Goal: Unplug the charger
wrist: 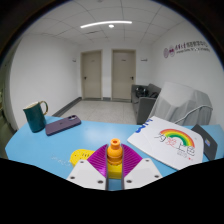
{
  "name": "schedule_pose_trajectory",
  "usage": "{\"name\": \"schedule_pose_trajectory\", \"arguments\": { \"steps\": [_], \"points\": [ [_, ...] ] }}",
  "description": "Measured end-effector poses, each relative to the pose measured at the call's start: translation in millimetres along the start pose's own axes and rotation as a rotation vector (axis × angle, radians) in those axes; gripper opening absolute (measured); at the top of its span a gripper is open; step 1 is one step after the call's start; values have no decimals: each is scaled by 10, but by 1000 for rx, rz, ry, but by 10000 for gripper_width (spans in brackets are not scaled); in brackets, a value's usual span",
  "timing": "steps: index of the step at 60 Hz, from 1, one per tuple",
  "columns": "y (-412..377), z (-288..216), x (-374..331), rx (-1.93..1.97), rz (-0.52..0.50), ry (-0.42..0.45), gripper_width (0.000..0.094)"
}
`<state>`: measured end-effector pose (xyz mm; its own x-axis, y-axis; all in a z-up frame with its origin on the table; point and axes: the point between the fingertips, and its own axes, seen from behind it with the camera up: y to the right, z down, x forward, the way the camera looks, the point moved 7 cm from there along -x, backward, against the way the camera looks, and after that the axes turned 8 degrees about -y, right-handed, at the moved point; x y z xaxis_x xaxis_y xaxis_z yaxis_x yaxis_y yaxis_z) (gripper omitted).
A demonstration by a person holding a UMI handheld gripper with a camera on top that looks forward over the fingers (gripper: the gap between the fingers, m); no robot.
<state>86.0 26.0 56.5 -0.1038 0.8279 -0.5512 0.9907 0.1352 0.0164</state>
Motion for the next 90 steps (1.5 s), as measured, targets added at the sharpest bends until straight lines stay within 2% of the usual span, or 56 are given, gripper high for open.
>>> {"name": "schedule_pose_trajectory", "arguments": {
  "steps": [7, 12, 13, 17, 19, 22, 25, 28, 32, 42, 51, 59, 63, 67, 71, 74, 76, 90],
  "points": [
    [19, -23, 21, 12, -37, 5, 80],
    [37, -106, -9, 55, -48, -39, 60],
    [45, -184, -48, 57, -46, -21, 61],
    [43, -732, -367, 22, -54, 154, 58],
    [100, -980, -537, -9, -40, 206, 59],
    [276, -1253, -762, -37, -2, 253, 59],
    [457, -1390, -920, -40, 46, 256, 59],
    [655, -1381, -987, -28, 93, 222, 58],
    [885, -1151, -999, -8, 122, 131, 56],
    [1103, 19, -779, 57, 147, -257, 57],
    [1103, 565, -705, 96, 142, -398, 92],
    [1165, 613, -620, 111, 168, -399, 189],
    [1148, 610, -596, 117, 136, -406, 265],
    [1138, 597, -604, 149, 112, -397, 432],
    [1123, 542, -653, 159, 85, -355, 669],
    [1104, 511, -749, 159, 68, -331, 795],
    [1090, 484, -824, 161, 58, -317, 843],
    [1044, 498, -1683, 185, -10, -212, 845]
  ]
}}
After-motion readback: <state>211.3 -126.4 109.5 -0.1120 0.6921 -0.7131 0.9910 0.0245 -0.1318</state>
